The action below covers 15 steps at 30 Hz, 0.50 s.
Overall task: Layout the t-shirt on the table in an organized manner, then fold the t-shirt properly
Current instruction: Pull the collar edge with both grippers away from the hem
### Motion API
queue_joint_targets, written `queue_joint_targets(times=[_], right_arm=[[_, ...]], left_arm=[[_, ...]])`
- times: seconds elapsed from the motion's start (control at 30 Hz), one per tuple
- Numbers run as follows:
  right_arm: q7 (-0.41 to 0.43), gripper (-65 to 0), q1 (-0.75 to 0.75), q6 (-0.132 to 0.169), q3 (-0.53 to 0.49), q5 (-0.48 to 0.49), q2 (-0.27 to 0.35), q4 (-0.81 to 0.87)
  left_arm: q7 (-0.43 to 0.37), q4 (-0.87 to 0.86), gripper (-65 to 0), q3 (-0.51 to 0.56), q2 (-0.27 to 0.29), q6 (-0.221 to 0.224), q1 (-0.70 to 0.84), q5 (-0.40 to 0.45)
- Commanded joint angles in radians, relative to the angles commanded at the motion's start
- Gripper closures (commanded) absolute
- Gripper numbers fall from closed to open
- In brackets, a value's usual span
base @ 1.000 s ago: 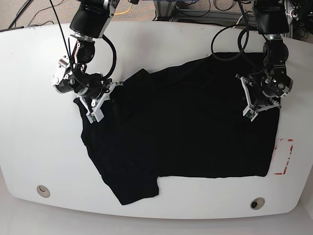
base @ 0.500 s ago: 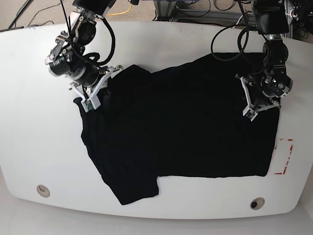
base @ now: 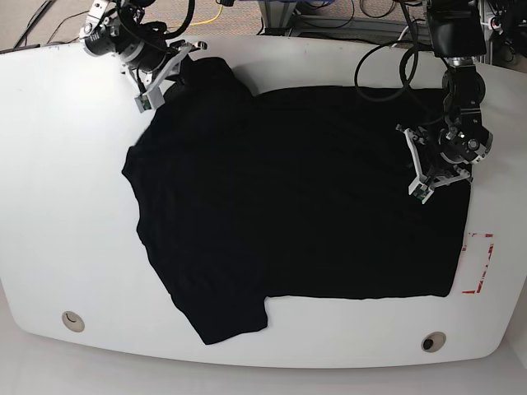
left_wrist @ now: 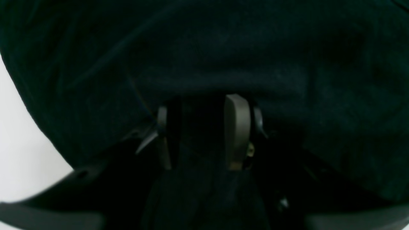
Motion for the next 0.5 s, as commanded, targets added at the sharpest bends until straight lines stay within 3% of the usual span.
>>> queue_joint_targets(times=[0.17, 0.3, 0.37, 0.5], right_arm=[[0.002, 0.0, -0.051, -0.097, 0.006, 0.143, 0.041, 0.000], [0.002, -0.2, -0.080, -0.166, 0.005, 0.195, 0.043, 0.000], [0.002, -0.6, -0.092, -0.184, 0.005, 0.212, 0.043, 0.000], [0.002, -12.0, -0.124, -0.226, 0.006, 0.256, 0.044, 0.000]], left_arm=[[0.000, 0.000, -21.4, 0.000, 0.000, 0.000, 0.012, 0.000], [0.000, 0.000, -21.4, 0.046, 0.000, 0.000, 0.012, 0.000], [0.000, 0.000, -21.4, 0.063, -0.002, 0.000, 0.014, 0.000], [0.000, 0.003, -21.4, 0.080, -0.002, 0.000, 0.014, 0.000]])
